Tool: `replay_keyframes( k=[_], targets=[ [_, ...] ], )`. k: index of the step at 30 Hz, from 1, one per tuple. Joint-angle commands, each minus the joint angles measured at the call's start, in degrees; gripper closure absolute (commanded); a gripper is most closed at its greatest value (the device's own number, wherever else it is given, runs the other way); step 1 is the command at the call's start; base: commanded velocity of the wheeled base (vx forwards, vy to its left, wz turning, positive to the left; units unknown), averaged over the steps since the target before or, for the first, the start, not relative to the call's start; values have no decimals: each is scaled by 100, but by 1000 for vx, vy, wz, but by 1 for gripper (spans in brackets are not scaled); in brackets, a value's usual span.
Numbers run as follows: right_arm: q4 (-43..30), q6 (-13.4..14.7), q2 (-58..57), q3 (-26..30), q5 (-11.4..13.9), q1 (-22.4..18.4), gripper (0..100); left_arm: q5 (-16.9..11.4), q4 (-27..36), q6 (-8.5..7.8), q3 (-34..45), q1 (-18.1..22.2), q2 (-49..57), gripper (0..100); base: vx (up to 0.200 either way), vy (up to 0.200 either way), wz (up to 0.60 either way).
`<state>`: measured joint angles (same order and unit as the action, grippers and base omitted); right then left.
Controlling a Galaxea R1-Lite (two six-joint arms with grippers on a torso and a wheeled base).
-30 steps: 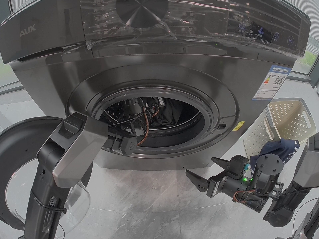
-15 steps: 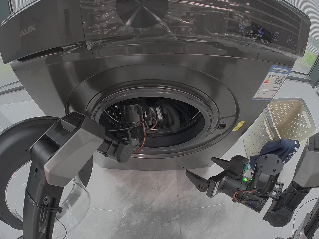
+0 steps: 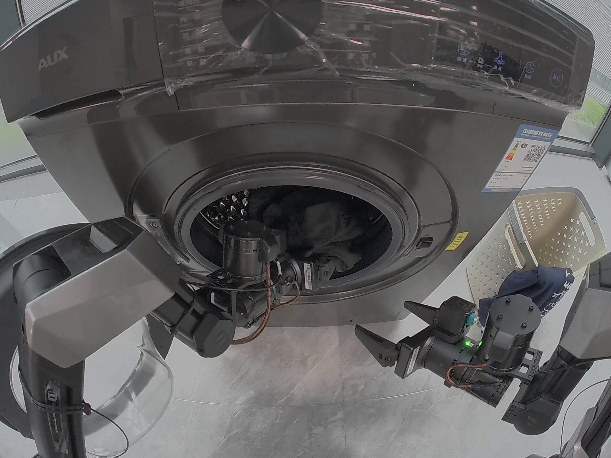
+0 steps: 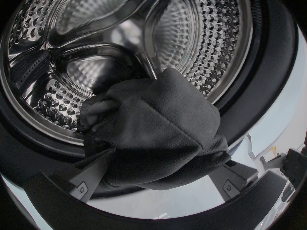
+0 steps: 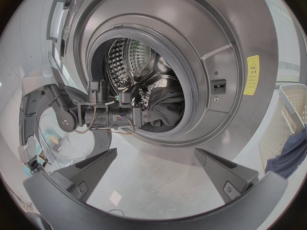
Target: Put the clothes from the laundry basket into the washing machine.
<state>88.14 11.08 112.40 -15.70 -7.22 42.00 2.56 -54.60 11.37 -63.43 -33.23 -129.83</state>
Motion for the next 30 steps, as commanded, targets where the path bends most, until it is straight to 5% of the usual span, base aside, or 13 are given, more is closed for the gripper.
replay_keyframes(
  k=[1,12,18,22,30],
  targets=[
    [2,-9,1,-3,1,2,0,-89,-51,-12,410,-166,327,0,0,0,0],
    [2,-18,-7,-12,1,2,0,-168,-525,23,322,-307,344,0,0,0,0],
    [2,-18,-7,-21,1,2,0,8,-727,-4,-460,-113,-464,0,0,0,0],
    [2,-9,-7,-38,1,2,0,-10,-736,-197,-759,-25,-798,0,0,0,0],
    [2,-9,10,-56,1,2,0,52,-595,-215,-1603,168,-1299,0,0,0,0]
  ],
)
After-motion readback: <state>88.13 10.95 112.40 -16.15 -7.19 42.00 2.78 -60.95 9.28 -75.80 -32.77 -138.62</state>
